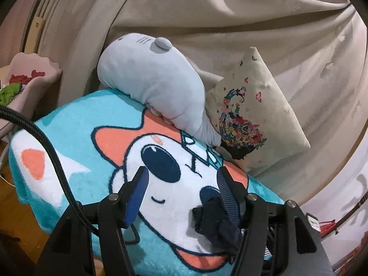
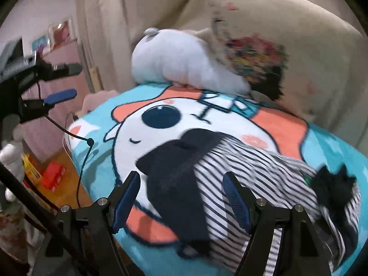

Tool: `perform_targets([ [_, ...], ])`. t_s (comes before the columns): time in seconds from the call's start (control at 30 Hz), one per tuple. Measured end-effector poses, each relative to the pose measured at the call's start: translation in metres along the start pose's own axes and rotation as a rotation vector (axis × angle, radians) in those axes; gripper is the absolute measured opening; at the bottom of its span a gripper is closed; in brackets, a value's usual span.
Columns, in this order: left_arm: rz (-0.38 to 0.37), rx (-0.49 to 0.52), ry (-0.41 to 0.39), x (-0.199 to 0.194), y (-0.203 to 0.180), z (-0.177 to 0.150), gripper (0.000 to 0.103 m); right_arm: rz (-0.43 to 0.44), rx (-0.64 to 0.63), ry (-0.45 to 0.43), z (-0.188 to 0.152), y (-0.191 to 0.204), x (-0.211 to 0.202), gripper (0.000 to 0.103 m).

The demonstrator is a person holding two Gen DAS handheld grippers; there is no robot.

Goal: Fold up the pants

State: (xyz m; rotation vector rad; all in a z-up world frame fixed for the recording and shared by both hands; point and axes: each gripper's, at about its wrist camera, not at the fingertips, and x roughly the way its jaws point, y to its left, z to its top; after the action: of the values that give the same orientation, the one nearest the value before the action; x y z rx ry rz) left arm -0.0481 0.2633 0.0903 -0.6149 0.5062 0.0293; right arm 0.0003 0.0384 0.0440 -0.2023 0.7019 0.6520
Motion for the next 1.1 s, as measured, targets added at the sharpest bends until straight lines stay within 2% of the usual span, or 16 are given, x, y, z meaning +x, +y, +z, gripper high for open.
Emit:
perform_targets([
  [0.17, -0.022, -0.007, 0.038, 0.013, 0.008, 0.0, 0.063, -0.204, -0.167, 0.062, 0.005, 0.034, 0.053, 0.083],
  [0.23, -0.024, -0.01, 0.052, 0.018, 0.01, 0.0, 0.062, -0.262, -0.195, 0.085, 0.003, 0.039, 0.069, 0.084],
  [0.27, -0.026, -0.013, 0.057, 0.02, 0.011, -0.001, 0.063, -0.267, -0.197, 0.1, 0.004, 0.038, 0.071, 0.08],
  [0.33, -0.029, -0.019, 0.063, 0.023, 0.011, -0.001, 0.063, -0.277, -0.191, 0.076, 0.006, 0.037, 0.067, 0.059],
  [0.37, -0.032, -0.022, 0.066, 0.024, 0.011, -0.002, 0.063, -0.275, -0.177, 0.067, 0.007, 0.033, 0.065, 0.037],
  [0.4, -0.036, -0.024, 0.07, 0.024, 0.01, -0.003, 0.063, -0.259, -0.146, 0.06, 0.01, 0.026, 0.061, 0.029],
  [0.47, -0.036, -0.019, 0.078, 0.026, 0.005, -0.005, 0.063, -0.194, -0.049, 0.026, 0.016, 0.007, 0.045, 0.023],
  [0.57, -0.035, -0.007, 0.095, 0.03, -0.004, -0.009, 0.063, -0.118, 0.091, -0.057, 0.025, -0.025, 0.013, 0.022],
  [0.7, -0.046, -0.003, 0.128, 0.039, -0.017, -0.019, 0.063, -0.082, 0.246, -0.171, 0.027, -0.072, -0.037, 0.022],
  [0.87, -0.066, 0.0, 0.173, 0.054, -0.034, -0.034, 0.063, -0.057, 0.501, -0.28, -0.009, -0.153, -0.1, 0.022],
  [0.93, -0.076, 0.005, 0.192, 0.062, -0.044, -0.04, 0.063, -0.083, 0.586, -0.281, -0.034, -0.183, -0.11, 0.028],
  [1.0, -0.083, 0.02, 0.211, 0.068, -0.055, -0.046, 0.064, -0.149, 0.633, -0.244, -0.053, -0.202, -0.111, 0.043],
  [1.03, -0.087, 0.03, 0.222, 0.071, -0.061, -0.049, 0.064, -0.195, 0.652, -0.211, -0.063, -0.211, -0.111, 0.048],
  [1.1, -0.088, 0.046, 0.235, 0.075, -0.07, -0.054, 0.067, -0.233, 0.686, -0.179, -0.081, -0.224, -0.12, 0.049],
])
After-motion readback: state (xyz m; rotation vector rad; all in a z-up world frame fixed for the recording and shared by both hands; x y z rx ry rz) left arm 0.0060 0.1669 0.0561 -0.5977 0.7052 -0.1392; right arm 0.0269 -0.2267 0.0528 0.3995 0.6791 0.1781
